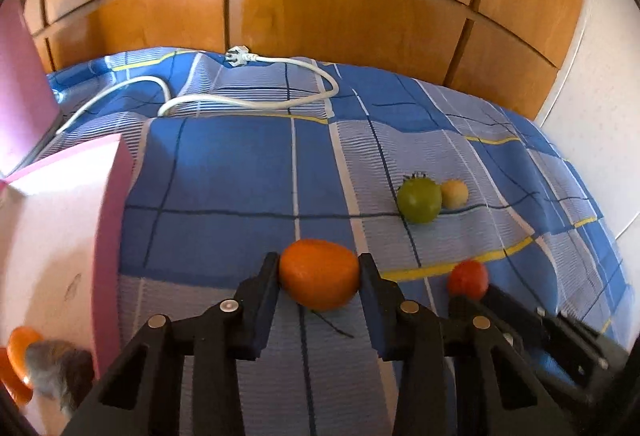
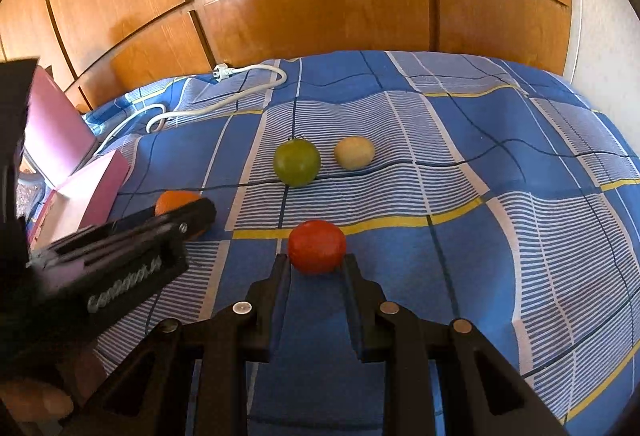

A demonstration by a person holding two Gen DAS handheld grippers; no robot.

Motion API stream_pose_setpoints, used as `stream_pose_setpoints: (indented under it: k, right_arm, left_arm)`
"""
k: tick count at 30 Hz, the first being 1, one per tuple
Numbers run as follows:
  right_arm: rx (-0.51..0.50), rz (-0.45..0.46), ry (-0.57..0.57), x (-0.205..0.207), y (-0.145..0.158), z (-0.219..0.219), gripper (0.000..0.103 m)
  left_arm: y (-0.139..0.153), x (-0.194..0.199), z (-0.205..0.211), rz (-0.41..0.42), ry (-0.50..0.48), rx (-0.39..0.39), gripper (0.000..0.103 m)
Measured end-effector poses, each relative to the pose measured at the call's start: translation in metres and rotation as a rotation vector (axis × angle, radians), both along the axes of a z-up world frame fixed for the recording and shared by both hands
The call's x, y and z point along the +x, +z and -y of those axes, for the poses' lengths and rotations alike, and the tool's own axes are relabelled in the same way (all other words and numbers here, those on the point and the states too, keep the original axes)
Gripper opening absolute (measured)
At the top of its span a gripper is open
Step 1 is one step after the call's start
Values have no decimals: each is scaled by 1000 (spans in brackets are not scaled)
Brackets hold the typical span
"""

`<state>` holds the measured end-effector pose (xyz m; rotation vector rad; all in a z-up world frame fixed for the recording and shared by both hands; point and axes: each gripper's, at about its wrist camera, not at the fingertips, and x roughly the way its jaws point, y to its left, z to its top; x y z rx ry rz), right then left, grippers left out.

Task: Organize fruits
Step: 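Grasp the red tomato with the right tool while the left tool grasps the orange, then carry the tomato and orange over the pink tray with both tools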

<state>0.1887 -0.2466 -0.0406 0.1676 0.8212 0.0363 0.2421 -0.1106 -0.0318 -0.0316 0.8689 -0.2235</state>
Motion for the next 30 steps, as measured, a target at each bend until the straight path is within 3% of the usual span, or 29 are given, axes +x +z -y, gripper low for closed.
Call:
stream_pose_setpoints:
  k: [9,13,20,30]
  right_arm:
    - [21,-8,13,1,-1,2,26]
    - [20,-14,17,3,-2,2,26]
    - [40,-14,17,2,-3,4,26]
    - [36,-4,9,1,-2,5,23]
  left_arm:
    - [-5,-52,-12,18,65,-5,39]
    - [-12,-55,-6,18,69,33,39]
    - [-14,-55,-11,22,67,6,39]
    - [-13,-56,-7,27,62,40,39]
